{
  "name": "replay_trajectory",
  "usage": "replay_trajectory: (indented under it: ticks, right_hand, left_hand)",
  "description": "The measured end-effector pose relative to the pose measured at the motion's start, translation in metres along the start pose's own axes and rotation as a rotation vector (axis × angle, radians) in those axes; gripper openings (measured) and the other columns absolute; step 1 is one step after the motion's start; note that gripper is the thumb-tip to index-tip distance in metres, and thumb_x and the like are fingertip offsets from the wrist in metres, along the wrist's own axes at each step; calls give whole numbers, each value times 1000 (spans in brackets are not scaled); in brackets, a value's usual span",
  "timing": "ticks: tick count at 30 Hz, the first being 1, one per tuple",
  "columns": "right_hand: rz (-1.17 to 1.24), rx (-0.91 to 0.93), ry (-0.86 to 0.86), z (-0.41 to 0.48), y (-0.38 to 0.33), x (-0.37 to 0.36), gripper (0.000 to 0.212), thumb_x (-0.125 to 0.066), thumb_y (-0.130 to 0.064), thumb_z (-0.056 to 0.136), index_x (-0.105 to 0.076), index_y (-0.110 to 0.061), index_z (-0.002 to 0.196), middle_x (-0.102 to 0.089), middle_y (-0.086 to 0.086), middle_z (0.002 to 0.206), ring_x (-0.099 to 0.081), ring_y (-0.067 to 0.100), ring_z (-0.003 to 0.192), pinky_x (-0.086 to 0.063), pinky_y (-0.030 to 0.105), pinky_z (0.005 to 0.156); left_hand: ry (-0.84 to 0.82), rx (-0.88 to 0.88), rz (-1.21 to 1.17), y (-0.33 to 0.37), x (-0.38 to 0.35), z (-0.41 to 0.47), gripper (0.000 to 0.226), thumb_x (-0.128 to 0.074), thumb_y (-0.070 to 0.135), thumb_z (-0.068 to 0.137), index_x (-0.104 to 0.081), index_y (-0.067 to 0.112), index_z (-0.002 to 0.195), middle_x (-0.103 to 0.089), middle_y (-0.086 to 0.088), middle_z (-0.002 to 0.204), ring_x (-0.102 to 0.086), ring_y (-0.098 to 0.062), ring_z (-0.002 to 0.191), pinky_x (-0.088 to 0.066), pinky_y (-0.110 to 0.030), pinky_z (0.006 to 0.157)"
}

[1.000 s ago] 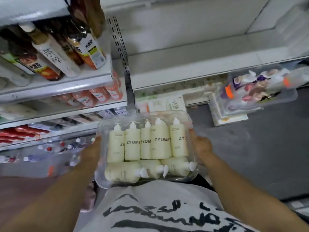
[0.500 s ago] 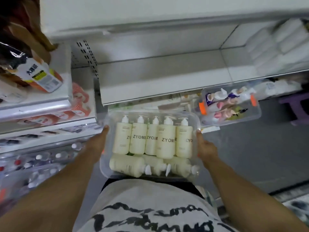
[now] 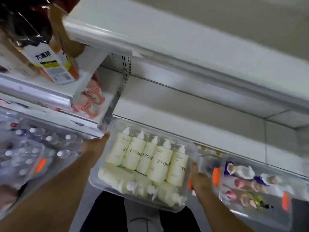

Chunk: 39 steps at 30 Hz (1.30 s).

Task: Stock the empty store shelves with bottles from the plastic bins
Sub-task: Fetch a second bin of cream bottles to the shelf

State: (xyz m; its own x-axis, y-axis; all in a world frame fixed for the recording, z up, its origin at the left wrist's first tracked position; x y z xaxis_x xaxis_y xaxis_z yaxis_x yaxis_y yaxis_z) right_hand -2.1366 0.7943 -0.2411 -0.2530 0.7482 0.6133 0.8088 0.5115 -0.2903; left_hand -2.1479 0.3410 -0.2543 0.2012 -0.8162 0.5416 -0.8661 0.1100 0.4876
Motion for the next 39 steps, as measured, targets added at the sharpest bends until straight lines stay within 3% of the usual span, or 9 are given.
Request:
replay_trajectory:
  ticks: [3,10,14,18,20,23,29,34,39]
  right_hand:
    - [63,20,-37,51,-1,-13,63,-50,-68,89,-66,-7,81,-65,7,68,-61,23,57,-51,27,55]
    - [61,179,-6,133,3,-38,62,-50,-64,94,-69,-6,81,-60,3,60,-56,19,52,-45,22,49]
    - [121,179,78,155,10,-53,84,-42,-80,85,-71,-2,95,-64,7,74,-60,23,67,-57,39,74]
    - [17,271,183,160,10,-57,106,-9,-95,77,-74,-12,81,-73,9,79,-70,28,75,-58,41,79]
    - [18,308,235,161,6,-57,96,-11,-87,86,-71,-12,89,-72,12,92,-67,29,86,-51,36,83]
    - [70,344,194,167,8,-64,84,-15,-75,95,-65,-9,82,-64,13,87,-60,27,85,-42,34,77]
    - [295,334,-43,147,70,-73,80,-27,-79,84,-69,-17,109,-72,9,110,-67,31,102,-53,47,94]
    - [268,518,37,107,108,-58,68,-27,-58,100,-69,-6,115,-69,17,120,-63,34,112,-48,51,102]
    - [379,577,230,66,167,-26,52,-42,-53,97,-68,-10,81,-72,17,96,-68,35,97,-53,48,93]
  left_hand:
    - [-4,30,35,-10,-32,29,68,-53,64,91,-63,-1,110,-68,-17,105,-64,-33,102,-46,-34,89]
    - [28,25,112,-36,-93,81,85,-44,75,88,-62,-2,120,-64,-20,111,-62,-36,102,-51,-46,98]
    - [98,-89,151,-35,-105,98,84,-39,76,90,-58,8,134,-63,-23,126,-60,-38,117,-46,-46,105]
    - [284,-259,312,-38,-106,95,77,-26,68,98,-66,3,94,-62,-18,86,-62,-39,96,-46,-41,86]
    - [410,-353,248,-39,-106,89,66,-34,63,96,-61,3,88,-61,-15,80,-60,-35,85,-43,-39,76]
    - [500,-516,127,-45,-113,80,49,-46,52,90,-54,8,110,-62,-11,95,-57,-33,86,-46,-43,79]
    - [467,-631,362,-96,-130,23,66,-43,46,97,-34,5,148,-37,-20,154,-40,-43,135,-35,-59,109]
    - [521,-734,285,-122,-149,-41,63,-38,39,99,-42,-7,142,-40,-30,149,-38,-45,138,-31,-57,113]
    - [358,-1135,370,-103,-211,-125,50,-43,38,98,-59,2,129,-59,-18,134,-49,-37,127,-34,-53,106]
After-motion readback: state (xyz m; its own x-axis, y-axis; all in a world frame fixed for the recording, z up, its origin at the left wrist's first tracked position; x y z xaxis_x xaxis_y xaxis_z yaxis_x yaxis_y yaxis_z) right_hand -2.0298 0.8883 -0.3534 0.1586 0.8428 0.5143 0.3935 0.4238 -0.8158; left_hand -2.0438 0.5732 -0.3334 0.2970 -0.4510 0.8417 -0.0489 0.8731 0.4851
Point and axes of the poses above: each hand's wrist, its own z-axis towards the middle knuckle, its own x-axis out of the back of the hand, y = z × x, the point moved 7 cm from there along z, towards the middle knuckle
